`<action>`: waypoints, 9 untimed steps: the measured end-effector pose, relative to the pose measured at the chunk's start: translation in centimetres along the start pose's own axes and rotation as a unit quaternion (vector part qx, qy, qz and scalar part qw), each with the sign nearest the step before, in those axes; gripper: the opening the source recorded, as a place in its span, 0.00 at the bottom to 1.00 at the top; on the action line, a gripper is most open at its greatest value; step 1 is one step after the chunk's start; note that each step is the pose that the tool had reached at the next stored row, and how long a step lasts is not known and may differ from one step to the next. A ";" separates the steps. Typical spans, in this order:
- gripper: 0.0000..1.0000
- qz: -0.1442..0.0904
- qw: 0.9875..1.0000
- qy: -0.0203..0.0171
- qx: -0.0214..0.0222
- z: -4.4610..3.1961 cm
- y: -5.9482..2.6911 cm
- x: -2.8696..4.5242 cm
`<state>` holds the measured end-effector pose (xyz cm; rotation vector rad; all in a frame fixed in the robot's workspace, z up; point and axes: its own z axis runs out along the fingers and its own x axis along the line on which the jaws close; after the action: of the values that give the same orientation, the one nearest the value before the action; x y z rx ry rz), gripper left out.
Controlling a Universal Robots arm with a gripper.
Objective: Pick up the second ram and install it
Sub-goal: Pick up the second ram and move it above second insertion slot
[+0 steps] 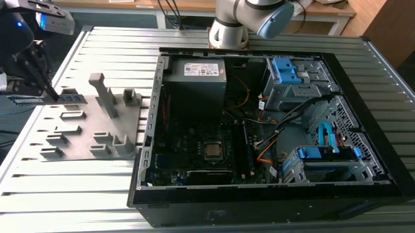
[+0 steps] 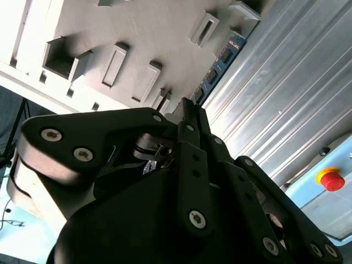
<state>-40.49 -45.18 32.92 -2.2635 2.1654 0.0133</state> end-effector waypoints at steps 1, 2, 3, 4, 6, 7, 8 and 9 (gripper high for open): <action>0.14 0.000 1.000 0.000 0.000 -0.17 0.00 0.00; 0.14 0.000 1.000 0.000 0.000 -0.33 0.00 0.00; 0.14 0.000 1.000 0.000 0.000 -0.49 0.00 -0.01; 0.14 0.000 1.000 0.000 0.000 -0.65 0.00 -0.01; 0.14 0.000 1.000 0.000 0.000 -0.95 0.00 -0.01; 0.14 0.000 1.000 0.000 0.000 -1.09 0.00 -0.01; 0.14 0.000 1.000 0.000 0.000 -1.24 0.00 -0.02; 0.14 0.000 1.000 0.000 0.000 -1.41 0.00 -0.02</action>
<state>-40.49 -45.18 34.33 -2.2635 2.1653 0.0133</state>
